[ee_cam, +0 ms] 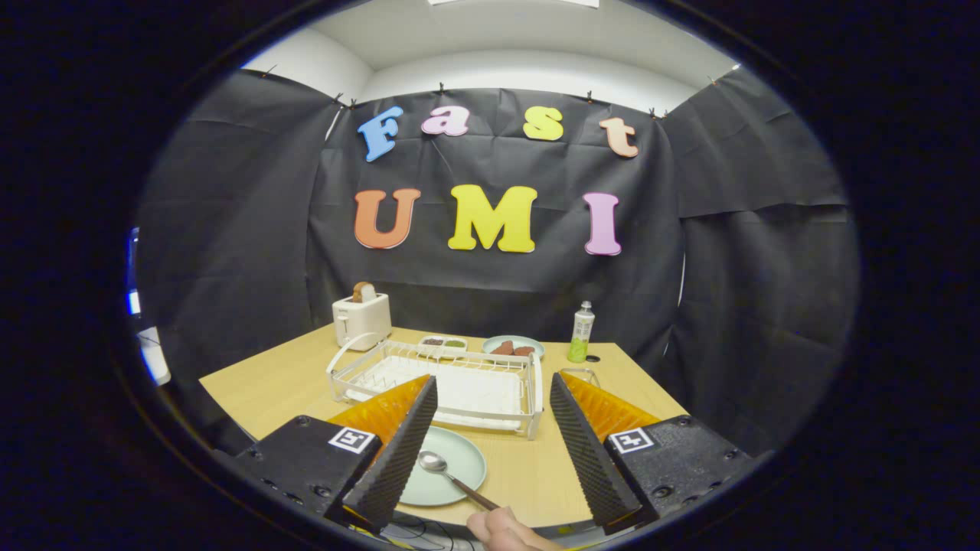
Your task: Take the plate from the dish rack, then take the spoon from the basket and place it into the plate.
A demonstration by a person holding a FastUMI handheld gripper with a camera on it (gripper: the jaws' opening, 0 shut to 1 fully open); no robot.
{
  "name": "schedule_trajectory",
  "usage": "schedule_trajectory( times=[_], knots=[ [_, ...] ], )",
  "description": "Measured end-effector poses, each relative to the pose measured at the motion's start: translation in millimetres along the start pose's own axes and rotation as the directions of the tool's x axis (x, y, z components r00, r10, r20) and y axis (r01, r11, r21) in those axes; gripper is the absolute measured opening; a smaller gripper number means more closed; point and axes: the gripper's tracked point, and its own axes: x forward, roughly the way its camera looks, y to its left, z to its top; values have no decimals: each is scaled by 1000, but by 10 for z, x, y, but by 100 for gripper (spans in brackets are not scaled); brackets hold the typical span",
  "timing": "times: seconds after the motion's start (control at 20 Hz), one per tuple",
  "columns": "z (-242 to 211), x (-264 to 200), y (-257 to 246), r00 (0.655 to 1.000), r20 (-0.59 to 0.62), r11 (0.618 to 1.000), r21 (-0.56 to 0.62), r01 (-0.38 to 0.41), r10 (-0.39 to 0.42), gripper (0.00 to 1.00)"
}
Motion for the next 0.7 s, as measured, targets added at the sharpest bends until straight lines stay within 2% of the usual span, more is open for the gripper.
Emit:
schedule_trajectory(
  times=[0.3,0.7],
  knots=[
    [198,11,53,998,62,1000,27,-16,15,96],
    [404,-105,119,993,119,1000,0,-28,27,95]
  ],
)
